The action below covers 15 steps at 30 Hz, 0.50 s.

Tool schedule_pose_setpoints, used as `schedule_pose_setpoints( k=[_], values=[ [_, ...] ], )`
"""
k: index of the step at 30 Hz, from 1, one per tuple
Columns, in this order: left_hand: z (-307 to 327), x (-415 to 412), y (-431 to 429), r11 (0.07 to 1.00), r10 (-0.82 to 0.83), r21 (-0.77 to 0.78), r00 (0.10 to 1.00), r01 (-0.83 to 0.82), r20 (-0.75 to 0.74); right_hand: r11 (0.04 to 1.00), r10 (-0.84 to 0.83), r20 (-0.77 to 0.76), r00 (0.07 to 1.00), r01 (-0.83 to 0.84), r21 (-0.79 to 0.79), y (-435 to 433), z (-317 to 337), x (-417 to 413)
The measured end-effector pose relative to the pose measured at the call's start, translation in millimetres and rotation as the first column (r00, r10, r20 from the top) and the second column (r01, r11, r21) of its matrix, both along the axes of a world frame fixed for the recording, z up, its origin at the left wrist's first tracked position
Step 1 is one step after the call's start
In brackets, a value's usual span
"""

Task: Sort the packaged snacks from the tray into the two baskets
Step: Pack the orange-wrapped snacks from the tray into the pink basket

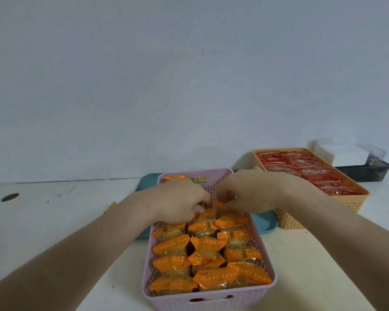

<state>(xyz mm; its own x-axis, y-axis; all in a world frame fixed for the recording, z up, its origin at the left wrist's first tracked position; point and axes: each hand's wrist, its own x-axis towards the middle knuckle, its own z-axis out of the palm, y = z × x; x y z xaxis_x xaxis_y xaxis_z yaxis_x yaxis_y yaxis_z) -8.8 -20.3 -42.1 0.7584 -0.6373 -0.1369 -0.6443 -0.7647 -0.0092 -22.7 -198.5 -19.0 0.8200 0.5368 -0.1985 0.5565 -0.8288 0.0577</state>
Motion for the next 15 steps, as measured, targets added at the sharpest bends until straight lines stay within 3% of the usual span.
schedule_pose_setpoints(
  k=[3, 6, 8, 10, 12, 13, 15],
  values=[
    [-4, 2, 2, 0.999, -0.028, -0.012, 0.990, 0.030, 0.135, 1.000, -0.001, -0.057, 0.998, 0.002, 0.005, 2, 3, -2],
    [-3, -1, 4, 0.999, -0.034, -0.002, 0.999, 0.034, 0.002, 0.984, 0.002, -0.126, 0.992, 0.020, 0.178, -2, 5, 0],
    [4, -6, 9, 0.988, 0.001, -0.154, 0.996, -0.015, -0.086, 0.916, -0.034, -0.092, 0.995, 0.067, 0.396, -8, 6, 8],
    [20, -10, 24, 0.869, 0.085, -0.481, 0.993, -0.116, -0.085, 0.770, -0.122, -0.048, 0.991, 0.125, 0.626, -17, 10, 23],
    [35, -8, 57, 0.637, 0.198, -0.755, 0.980, -0.157, -0.037, 0.597, -0.225, -0.123, 0.967, 0.237, 0.767, -26, 15, 43],
    [38, -4, 79, 0.580, 0.258, -0.795, 0.966, -0.179, -0.030, 0.546, -0.254, -0.194, 0.948, 0.306, 0.780, -30, 16, 52],
    [31, 6, 117, 0.657, 0.365, -0.685, 0.928, -0.315, -0.076, 0.605, -0.292, -0.299, 0.909, 0.418, 0.678, -39, 10, 77]
  ],
)
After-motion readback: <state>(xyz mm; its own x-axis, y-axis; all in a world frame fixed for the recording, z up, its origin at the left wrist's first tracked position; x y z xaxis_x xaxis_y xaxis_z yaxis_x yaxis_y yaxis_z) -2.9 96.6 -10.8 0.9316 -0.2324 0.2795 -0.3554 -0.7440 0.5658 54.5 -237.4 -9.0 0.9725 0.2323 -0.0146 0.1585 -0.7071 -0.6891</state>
